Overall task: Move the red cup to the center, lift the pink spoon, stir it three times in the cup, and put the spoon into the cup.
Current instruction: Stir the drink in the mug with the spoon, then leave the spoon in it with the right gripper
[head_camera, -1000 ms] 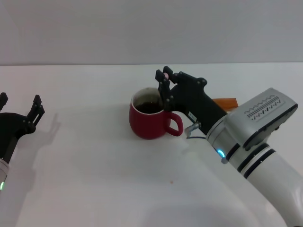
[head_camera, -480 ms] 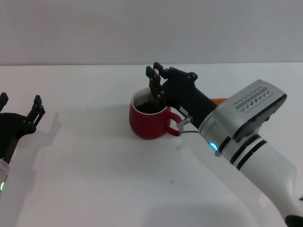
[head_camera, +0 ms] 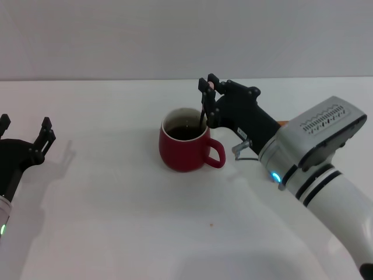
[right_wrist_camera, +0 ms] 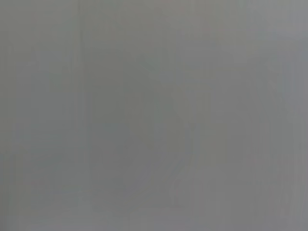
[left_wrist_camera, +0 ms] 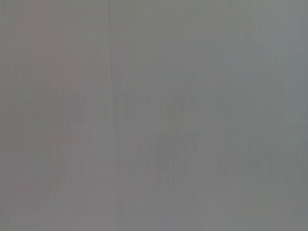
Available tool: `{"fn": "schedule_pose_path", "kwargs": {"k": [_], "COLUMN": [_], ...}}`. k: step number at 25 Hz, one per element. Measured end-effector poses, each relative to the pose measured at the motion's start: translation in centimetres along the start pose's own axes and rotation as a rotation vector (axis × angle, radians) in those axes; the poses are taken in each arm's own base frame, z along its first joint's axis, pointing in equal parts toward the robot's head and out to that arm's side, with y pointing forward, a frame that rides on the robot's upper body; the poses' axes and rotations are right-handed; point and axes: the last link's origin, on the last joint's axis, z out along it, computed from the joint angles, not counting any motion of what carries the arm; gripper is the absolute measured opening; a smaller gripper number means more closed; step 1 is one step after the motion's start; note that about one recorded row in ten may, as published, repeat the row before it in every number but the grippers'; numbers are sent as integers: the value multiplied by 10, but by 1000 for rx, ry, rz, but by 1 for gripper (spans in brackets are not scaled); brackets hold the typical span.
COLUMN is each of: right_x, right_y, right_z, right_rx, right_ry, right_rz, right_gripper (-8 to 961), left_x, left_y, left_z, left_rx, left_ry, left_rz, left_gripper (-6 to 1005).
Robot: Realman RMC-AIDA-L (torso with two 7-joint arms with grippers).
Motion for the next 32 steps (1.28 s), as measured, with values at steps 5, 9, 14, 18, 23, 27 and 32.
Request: {"fn": "schedule_pose_path", "kwargs": {"k": [5,9,14,18,23,27,32], "right_x": [4,3,-1,-4,-3,2,5], "right_y": [18,26,25,15,5,5,15], "right_z": [-6,-6,3,11,8,3,-2], "right_rx": [-43,-69,-85,-67,-32,-28,-45], "right_ry": [3,5,6,6,9,19,22], "right_rz": [28,31,8,-20,-20,-14,8], "right_gripper": [175,177,179,180,183,184,186], "left_x": [0,0,1,1,2,2,2], "left_y": [2,2,3,3,4,4,6], "left_z": [1,1,1,1,3,4,4], "left_rx": [-10,-11,-12,-13,-16,-17,-25], "left_ry": [1,1,1,2,6,7,6], "left_rz": [2,3,2,2,1,1,1], "left_gripper": [844,844,844,844,844,844,844]}}
